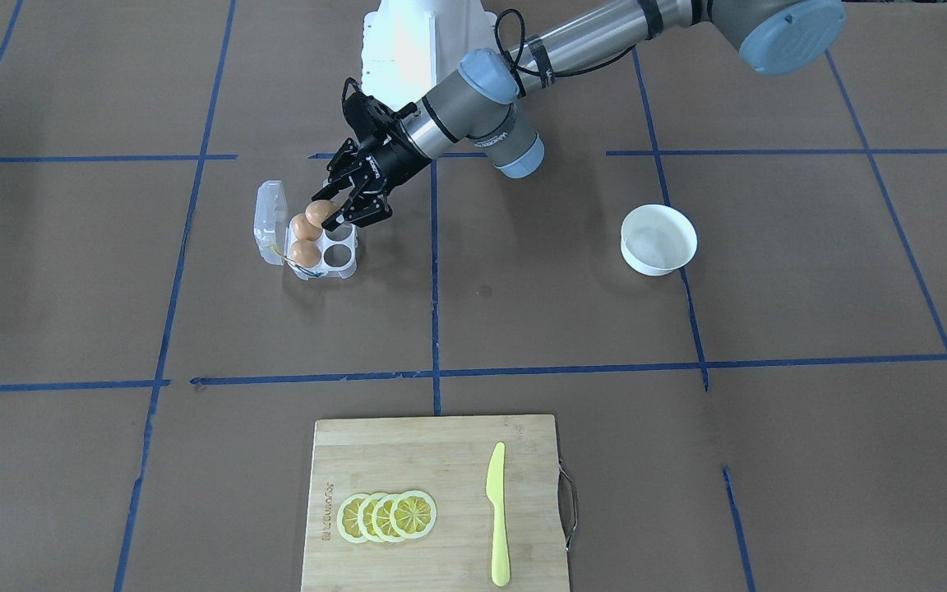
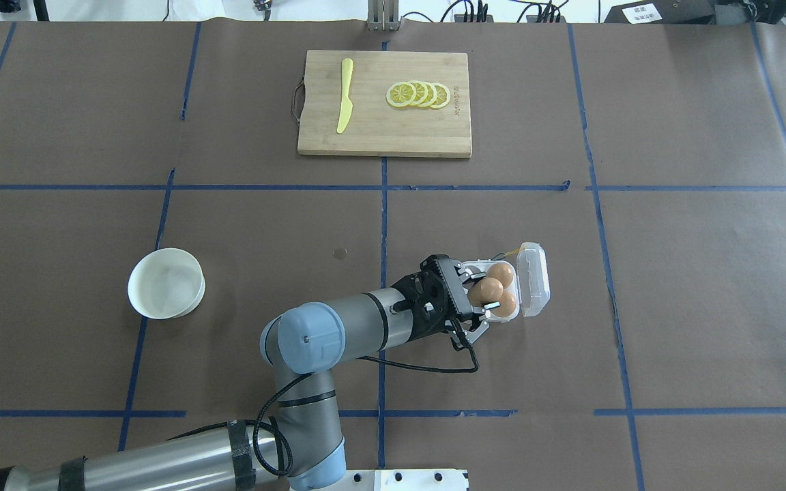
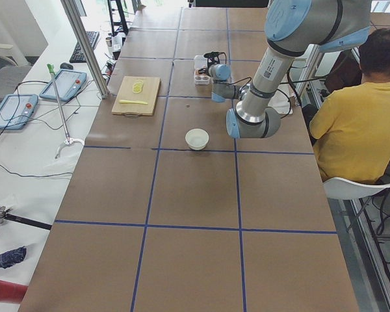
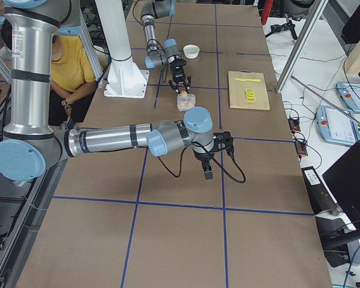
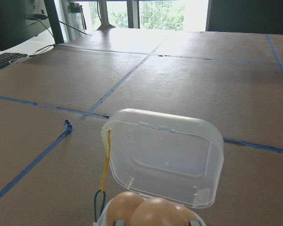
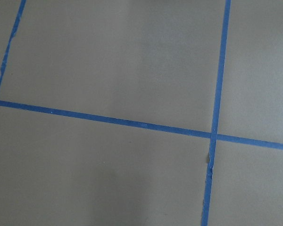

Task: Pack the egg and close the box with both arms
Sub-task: 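Lower the egg into the empty slot and open the left gripper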

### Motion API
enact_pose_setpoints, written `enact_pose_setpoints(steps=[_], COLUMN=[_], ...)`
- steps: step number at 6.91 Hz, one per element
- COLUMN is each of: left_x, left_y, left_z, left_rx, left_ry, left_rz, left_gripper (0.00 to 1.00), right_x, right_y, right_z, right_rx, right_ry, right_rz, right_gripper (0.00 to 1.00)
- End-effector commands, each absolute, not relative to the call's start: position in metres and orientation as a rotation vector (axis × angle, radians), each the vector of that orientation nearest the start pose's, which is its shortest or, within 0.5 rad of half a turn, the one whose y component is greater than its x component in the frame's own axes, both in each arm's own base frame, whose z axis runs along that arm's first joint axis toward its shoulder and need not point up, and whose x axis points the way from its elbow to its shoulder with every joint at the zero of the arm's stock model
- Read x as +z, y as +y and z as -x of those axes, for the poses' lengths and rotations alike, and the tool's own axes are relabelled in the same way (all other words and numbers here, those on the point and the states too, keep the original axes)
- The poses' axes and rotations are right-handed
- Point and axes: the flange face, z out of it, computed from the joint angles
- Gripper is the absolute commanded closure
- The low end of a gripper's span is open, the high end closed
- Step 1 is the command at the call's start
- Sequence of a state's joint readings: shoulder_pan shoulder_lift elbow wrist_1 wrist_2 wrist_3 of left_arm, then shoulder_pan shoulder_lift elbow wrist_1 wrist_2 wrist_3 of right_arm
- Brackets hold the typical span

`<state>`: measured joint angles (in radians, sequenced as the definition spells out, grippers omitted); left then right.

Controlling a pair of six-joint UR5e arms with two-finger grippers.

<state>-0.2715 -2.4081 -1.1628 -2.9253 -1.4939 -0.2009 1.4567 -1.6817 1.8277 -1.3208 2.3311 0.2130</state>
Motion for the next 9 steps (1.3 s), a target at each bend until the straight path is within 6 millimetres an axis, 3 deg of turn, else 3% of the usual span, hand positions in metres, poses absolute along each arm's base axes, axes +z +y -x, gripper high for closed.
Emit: enact_pose_setpoints(steps=[1,3,5,8,9], left_x=[0.167,0.167,0.164,0.124,0.138], left_y=[-0.335,-0.334,-0.339,-0.358,-0.361], left_z=[-0.684,-0.684,-0.68,-0.645,-0.621], left_rx=[0.718,0.719,0.657,0.608,0.572], left_ry=[1.213,1.215,1.252,1.18,1.18], left_rz=[-1.382,-1.382,-1.329,-1.169,-1.085], left_gripper=[0.19,0.14,0.0,0.0,0.0], right_x=[0.557,0.557,0.557,0.559,0.559], right_y=[-0.465,-0.465,-0.465,-0.464,-0.464], right_z=[-0.012,-0.012,-0.011,-0.011,-0.012], right_rx=[-0.057,-0.056,-0.059,-0.06,-0.06], right_ry=[-0.799,-0.8,-0.801,-0.8,-0.8], right_rz=[-0.249,-0.248,-0.248,-0.245,-0.246], right_gripper=[0.0,0.0,0.0,0.0,0.0])
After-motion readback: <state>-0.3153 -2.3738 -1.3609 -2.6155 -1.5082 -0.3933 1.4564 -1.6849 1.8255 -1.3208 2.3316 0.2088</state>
